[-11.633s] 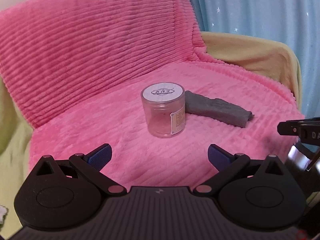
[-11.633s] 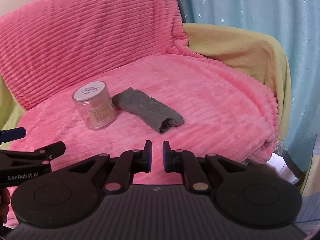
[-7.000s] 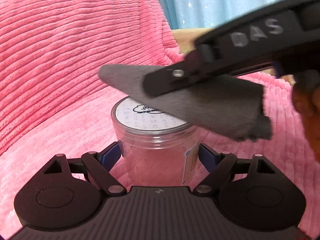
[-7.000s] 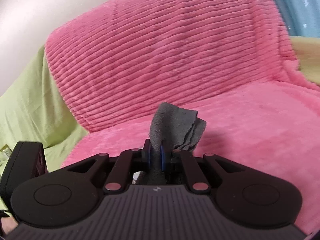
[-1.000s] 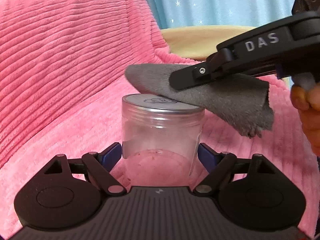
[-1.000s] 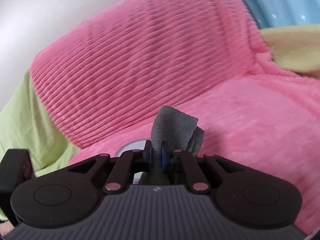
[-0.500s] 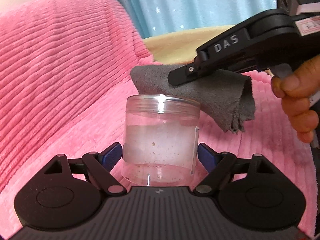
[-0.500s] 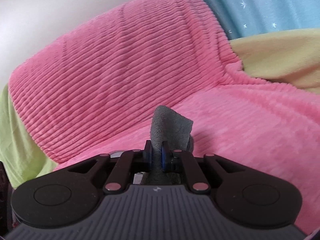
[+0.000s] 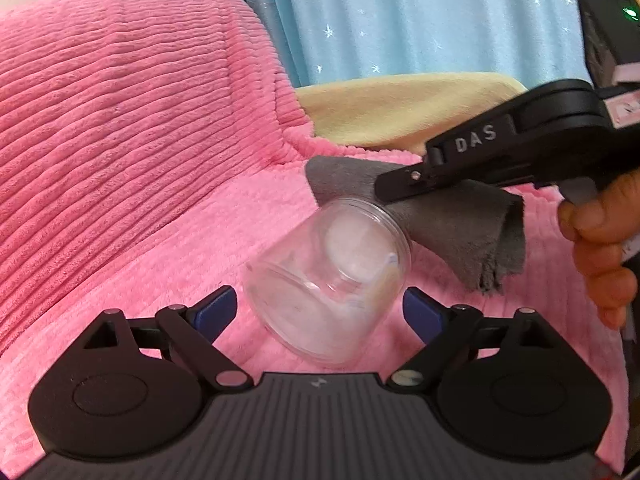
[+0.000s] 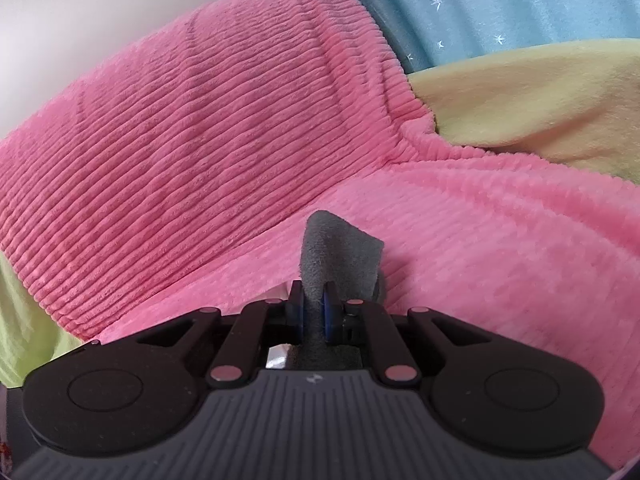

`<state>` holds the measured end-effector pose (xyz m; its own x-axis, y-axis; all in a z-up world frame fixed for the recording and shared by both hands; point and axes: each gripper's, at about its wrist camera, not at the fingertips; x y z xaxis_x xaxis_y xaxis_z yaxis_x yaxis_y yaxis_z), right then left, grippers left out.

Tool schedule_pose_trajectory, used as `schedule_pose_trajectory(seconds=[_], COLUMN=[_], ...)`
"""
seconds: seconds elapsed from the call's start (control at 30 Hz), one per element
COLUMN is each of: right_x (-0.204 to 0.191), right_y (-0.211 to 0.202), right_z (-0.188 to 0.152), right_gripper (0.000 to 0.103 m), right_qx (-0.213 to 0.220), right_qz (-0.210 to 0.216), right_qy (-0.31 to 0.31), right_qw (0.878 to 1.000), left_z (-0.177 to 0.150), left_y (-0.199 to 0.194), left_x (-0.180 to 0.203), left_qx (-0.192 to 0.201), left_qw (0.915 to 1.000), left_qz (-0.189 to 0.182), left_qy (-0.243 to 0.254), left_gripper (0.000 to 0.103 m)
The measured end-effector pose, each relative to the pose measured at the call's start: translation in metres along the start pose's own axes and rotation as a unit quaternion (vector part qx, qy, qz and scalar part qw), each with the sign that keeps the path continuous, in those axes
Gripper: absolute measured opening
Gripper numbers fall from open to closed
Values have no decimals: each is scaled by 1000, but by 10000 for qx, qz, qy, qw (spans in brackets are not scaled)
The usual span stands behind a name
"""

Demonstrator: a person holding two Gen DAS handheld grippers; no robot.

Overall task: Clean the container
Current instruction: 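Tilt the jar with the left gripper while the right gripper wipes its side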

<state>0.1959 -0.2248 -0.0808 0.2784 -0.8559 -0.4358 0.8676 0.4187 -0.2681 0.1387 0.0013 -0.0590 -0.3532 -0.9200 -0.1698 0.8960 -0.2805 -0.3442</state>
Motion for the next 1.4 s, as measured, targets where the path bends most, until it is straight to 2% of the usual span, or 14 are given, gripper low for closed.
schedule_pose_trajectory(seconds=[0.17, 0.3, 0.63, 0.73, 0.8, 0.87, 1.03, 1.23, 1.4], right_x=[9, 17, 23, 24, 23, 22, 21, 18, 16], right_y=[-4, -4, -1, -2, -2, -2, 0, 0, -4], right_z=[1, 4, 5, 5, 5, 5, 3, 5, 7], right_gripper=[7, 7, 7, 7, 7, 7, 7, 7, 7], right_qx=[-15, -12, -59, -41, -33, -33, -73, -78, -13], right_qz=[7, -23, -60, -106, -120, -139, -163, -89, -51], right_qy=[93, 166, 197, 235, 223, 209, 192, 221, 183], right_qw=[10000, 9999, 9998, 9997, 9997, 9997, 9997, 9997, 9998], left_z=[-3, -4, 5, 3, 0, -3, -6, -13, -13], left_y=[16, 18, -1, -4, -8, -12, -4, 18, 21], left_x=[3, 2, 20, 29, 30, 26, 8, -3, -7], left_qx=[-109, -219, -245, -331, -370, -380, -314, -241, -200], left_qw=[9998, 9997, 9960, 9937, 9935, 9955, 9992, 9993, 9988], left_qz=[9, -44, -864, -1057, -1019, -769, -148, -234, -305], left_qy=[195, 109, -21, 163, 335, 401, 175, -178, -338], left_gripper=[94, 94, 94, 94, 94, 94, 100, 101, 96])
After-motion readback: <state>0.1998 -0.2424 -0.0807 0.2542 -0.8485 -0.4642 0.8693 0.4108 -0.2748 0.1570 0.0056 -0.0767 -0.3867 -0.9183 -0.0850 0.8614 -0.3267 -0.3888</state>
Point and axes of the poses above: each gripper's, at about its wrist camera, not at the fingertips, and y roughly the way its jaws point, x to its right, z to its top, and after that the axes turned 9 degrees about x, right-handed
